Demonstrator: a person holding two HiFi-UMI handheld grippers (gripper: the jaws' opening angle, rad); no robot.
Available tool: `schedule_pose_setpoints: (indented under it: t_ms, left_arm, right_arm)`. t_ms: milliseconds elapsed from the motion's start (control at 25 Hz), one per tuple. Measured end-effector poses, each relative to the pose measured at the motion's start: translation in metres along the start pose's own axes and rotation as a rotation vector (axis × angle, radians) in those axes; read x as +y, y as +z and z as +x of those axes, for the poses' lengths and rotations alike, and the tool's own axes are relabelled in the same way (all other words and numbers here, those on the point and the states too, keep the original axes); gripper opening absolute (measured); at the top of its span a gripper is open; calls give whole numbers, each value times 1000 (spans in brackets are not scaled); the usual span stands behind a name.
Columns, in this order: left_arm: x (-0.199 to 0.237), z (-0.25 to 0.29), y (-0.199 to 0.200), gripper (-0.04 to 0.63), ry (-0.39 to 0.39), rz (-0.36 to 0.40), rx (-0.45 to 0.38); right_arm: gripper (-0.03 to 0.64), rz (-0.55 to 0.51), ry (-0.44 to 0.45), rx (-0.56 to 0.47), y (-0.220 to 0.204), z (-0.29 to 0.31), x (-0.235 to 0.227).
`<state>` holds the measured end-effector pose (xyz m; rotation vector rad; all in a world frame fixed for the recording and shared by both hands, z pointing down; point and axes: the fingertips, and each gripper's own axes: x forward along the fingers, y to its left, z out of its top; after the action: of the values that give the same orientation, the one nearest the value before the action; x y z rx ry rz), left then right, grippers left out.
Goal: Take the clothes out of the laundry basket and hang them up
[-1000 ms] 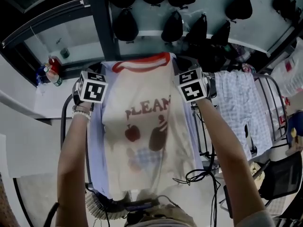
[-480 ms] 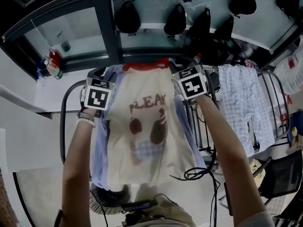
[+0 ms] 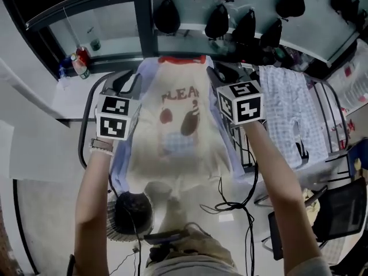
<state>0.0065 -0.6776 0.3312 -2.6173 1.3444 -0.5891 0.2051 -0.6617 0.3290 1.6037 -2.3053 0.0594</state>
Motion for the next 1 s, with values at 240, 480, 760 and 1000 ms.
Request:
schedule_pose_setpoints:
  t_ms: [240,480,760,1000]
  left_arm:
    - [-50,-99,29,14,30,22,-90]
    - [-113,-187,41,-6,34,88,-111]
    - [-192,-271,29,-8,-20,124,-104]
    - [-238,-322,10,-6,-48,114,-89]
  right_arm:
    - [68,0,45,-101,6,-108,62]
    - [28,-19,47,-138,-6,-213,95]
    - [17,-70,62,-155,-36,-320,130]
    - [17,-40,39,-154,-62,-378,147]
